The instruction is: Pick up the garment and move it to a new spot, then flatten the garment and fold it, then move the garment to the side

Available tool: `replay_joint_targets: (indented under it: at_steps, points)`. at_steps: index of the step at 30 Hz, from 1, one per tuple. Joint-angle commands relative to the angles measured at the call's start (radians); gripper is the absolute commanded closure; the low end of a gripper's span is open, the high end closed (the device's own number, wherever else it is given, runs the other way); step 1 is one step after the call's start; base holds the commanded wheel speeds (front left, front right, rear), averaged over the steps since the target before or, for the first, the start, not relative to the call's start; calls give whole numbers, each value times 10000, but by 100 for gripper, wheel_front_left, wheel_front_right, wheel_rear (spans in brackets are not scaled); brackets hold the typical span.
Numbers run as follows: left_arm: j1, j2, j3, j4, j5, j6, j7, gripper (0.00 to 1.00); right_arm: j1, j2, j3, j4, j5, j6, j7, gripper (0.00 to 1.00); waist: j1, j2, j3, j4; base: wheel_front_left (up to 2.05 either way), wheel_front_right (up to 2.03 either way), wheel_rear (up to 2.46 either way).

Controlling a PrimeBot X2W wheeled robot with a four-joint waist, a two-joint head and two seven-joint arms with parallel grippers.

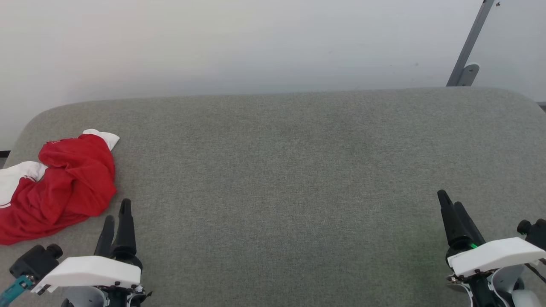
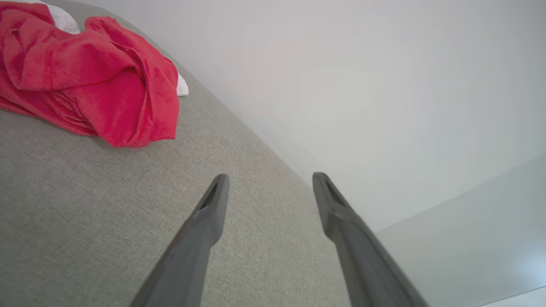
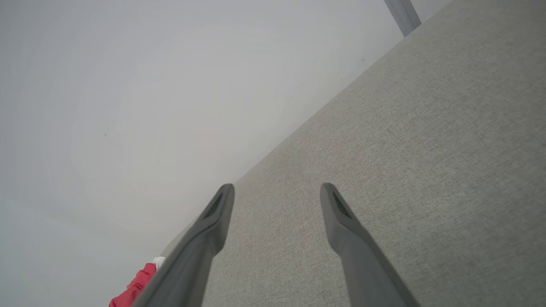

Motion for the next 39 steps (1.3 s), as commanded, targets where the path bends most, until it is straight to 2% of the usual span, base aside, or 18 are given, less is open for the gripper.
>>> replay_joint_targets:
  at_steps: [1, 39]
  points:
    - [3, 37, 48, -203, 415, -60, -125, 0, -265, -105, 41, -197, -346, 1, -118, 0, 0, 0, -3, 2, 0, 0, 0]
    - [443, -231, 178, -696, 4751, -441, -1139, 0, -218, -558, 313, -619, -3957, 3, -552, 0, 0, 0, -83, -24, 0, 0, 0]
